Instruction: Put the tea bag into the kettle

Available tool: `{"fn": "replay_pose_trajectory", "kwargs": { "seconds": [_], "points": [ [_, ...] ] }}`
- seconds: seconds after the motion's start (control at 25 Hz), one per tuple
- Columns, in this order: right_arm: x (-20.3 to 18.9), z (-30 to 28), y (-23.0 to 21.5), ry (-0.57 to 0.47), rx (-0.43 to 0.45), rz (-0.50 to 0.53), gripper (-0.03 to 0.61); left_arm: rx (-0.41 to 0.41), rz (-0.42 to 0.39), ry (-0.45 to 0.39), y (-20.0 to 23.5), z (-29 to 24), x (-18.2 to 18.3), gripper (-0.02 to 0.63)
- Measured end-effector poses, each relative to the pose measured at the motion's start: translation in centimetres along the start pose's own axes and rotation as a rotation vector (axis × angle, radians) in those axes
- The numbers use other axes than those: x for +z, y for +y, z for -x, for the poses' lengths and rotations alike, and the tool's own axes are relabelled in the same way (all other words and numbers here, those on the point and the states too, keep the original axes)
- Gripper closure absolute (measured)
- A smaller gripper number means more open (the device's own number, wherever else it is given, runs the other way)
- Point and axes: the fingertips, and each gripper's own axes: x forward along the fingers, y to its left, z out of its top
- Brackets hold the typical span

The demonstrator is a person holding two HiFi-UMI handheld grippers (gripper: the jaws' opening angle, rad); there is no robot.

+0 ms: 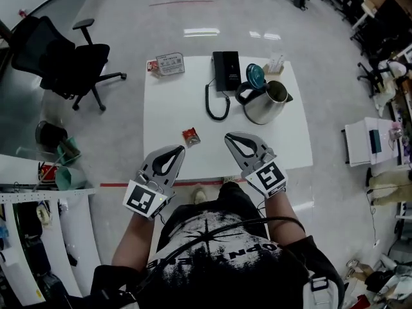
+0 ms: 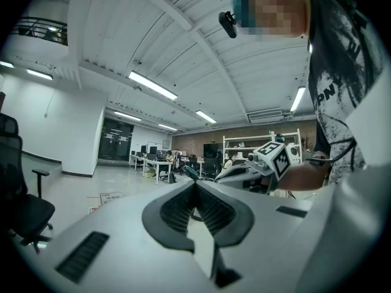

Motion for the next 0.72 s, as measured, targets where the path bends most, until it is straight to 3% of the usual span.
{"fn": "replay_pose_trajectory", "kwargs": {
  "seconds": [0.28, 0.56, 0.72],
  "points": [
    [-3.0, -5.2, 0.9, 0.074, 0.117, -0.01, 0.563, 0.133, 0.015, 0.005, 2.1, 2.0, 0.0, 0.603],
    [-6.9, -10.3, 2.3, 0.182, 0.238, -0.045, 0.461, 0.259, 0.058, 0.012, 3.7, 4.5, -0.2, 0.603],
    [-10.5, -13.1, 3.8, 0.293, 0.297, -0.034, 0.357, 0.308, 0.065, 0.024, 4.3, 5.6, -0.7, 0.603]
  ]
}}
